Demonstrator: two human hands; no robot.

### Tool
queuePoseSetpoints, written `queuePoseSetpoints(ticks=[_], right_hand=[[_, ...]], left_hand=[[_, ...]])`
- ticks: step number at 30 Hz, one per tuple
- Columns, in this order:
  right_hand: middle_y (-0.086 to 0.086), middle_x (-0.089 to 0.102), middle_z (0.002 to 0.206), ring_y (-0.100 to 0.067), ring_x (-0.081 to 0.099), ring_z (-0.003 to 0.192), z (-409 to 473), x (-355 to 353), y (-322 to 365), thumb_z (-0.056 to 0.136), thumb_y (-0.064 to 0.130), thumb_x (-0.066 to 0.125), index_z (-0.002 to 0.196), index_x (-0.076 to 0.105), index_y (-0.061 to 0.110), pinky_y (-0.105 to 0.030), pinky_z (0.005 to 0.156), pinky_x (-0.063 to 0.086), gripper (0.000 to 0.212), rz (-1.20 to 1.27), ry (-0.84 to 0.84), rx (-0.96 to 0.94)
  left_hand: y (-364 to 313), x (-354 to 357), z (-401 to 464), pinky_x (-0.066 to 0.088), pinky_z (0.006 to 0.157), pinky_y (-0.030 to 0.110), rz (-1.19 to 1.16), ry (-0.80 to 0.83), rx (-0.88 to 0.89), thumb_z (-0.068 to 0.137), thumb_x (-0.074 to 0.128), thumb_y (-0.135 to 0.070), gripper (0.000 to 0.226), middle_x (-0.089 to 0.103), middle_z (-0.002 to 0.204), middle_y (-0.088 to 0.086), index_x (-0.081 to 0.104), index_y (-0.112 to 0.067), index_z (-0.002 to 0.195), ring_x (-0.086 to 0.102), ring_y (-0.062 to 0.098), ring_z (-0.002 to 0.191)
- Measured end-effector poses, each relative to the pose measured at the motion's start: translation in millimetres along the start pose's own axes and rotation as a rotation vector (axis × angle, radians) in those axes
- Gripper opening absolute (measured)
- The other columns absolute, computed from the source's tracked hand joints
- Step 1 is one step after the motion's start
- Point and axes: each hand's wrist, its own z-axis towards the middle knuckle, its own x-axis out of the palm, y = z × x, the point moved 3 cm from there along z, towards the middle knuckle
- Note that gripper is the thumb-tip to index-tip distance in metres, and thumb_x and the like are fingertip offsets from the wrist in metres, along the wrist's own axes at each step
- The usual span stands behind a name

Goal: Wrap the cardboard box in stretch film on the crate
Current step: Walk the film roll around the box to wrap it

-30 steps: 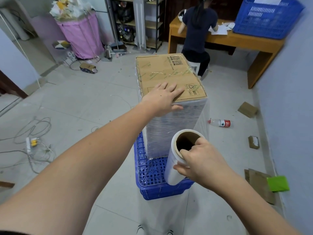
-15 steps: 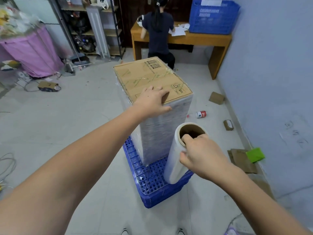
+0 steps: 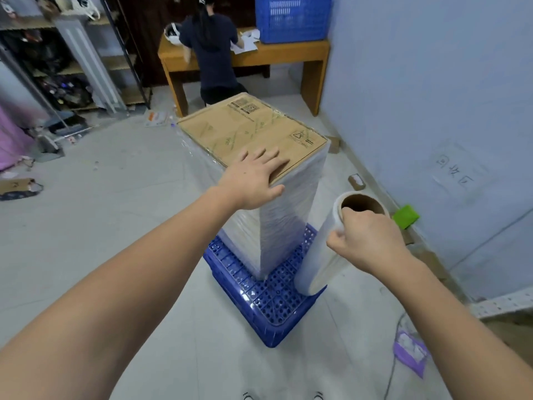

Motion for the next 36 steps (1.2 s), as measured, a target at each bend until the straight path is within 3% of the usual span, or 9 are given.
queuePoseSetpoints(ticks=[5,12,17,20,23,26,31,34,36], right_hand=[[0.005,0.051,0.061,-0.012,0.045,0.053,3,-4,5,0.072,0.09,0.043,0.068,0.043,0.022,-0.029,0.046,0.03,0.068,-0.116,-0.031,0.039],[0.006,0.039,0.056,-0.016,0.038,0.054,-16,2,6,0.086,0.069,0.048,0.062,0.032,0.021,-0.03,0.05,0.026,0.057,-0.158,-0.066,-0.166],[0.009,0.014,0.046,-0.02,0.024,0.041,-35,8,21,0.062,0.055,0.08,0.053,0.021,0.019,-0.023,0.045,0.018,0.07,-0.124,-0.184,-0.474],[0.003,0.023,0.041,-0.021,0.022,0.042,-39,18,27,0.056,0.05,0.084,0.046,0.041,0.02,-0.023,0.047,0.02,0.054,-0.108,-0.211,-0.575],[-0.001,0.042,0.037,-0.023,0.035,0.038,-41,19,32,0.052,0.051,0.087,0.046,0.055,0.016,-0.023,0.047,0.022,0.047,-0.112,-0.226,-0.634],[0.002,0.043,0.037,-0.02,0.042,0.038,-43,11,38,0.052,0.054,0.085,0.045,0.052,0.019,-0.022,0.05,0.02,0.048,-0.11,-0.25,-0.703],[0.004,0.04,0.041,-0.019,0.027,0.047,-41,14,49,0.061,0.052,0.081,0.057,0.03,0.024,-0.025,0.05,0.027,0.059,-0.062,-0.169,-0.839],[0.003,0.043,0.042,-0.019,0.028,0.049,-39,16,47,0.062,0.052,0.081,0.058,0.033,0.024,-0.026,0.048,0.034,0.056,-0.063,-0.134,-0.843],[0.004,0.046,0.042,-0.019,0.029,0.049,-40,14,44,0.061,0.055,0.081,0.055,0.041,0.023,-0.025,0.049,0.031,0.052,-0.086,-0.12,-0.826]], left_hand=[[1,5,-1,0.006,0.128,0.053,0.045,-0.017,-0.015,0.098,0.026,-0.074,0.073,0.008,0.173,-0.003,0.009,-0.045,0.163,0.007,0.028,0.159],[-7,1,8,0.006,0.127,0.055,0.019,0.0,-0.092,0.103,0.019,-0.068,0.063,0.011,0.173,-0.003,0.012,-0.047,0.162,0.01,0.03,0.159],[-14,2,10,0.008,0.127,0.055,0.018,-0.012,-0.115,0.103,0.018,-0.068,0.063,0.014,0.173,-0.004,0.014,-0.048,0.162,0.013,0.029,0.158],[-14,3,8,0.006,0.127,0.055,0.021,-0.014,-0.126,0.103,0.017,-0.068,0.062,0.012,0.173,-0.005,0.014,-0.048,0.162,0.012,0.029,0.159],[-15,3,7,0.006,0.127,0.054,0.025,-0.017,-0.134,0.103,0.017,-0.068,0.062,0.012,0.173,-0.006,0.014,-0.049,0.162,0.011,0.028,0.159],[-14,3,7,0.006,0.127,0.054,0.024,-0.02,-0.138,0.103,0.016,-0.068,0.062,0.012,0.173,-0.006,0.013,-0.049,0.161,0.01,0.027,0.159],[-15,5,8,0.006,0.128,0.053,0.022,-0.031,-0.14,0.102,0.016,-0.068,0.062,0.013,0.173,-0.007,0.014,-0.049,0.161,0.01,0.026,0.159],[-15,4,8,0.008,0.127,0.053,0.024,-0.036,-0.142,0.103,0.017,-0.068,0.062,0.014,0.172,-0.007,0.016,-0.049,0.161,0.012,0.026,0.159],[-15,3,7,0.008,0.127,0.053,0.023,-0.037,-0.141,0.103,0.017,-0.068,0.062,0.015,0.172,-0.008,0.017,-0.049,0.161,0.012,0.025,0.159]])
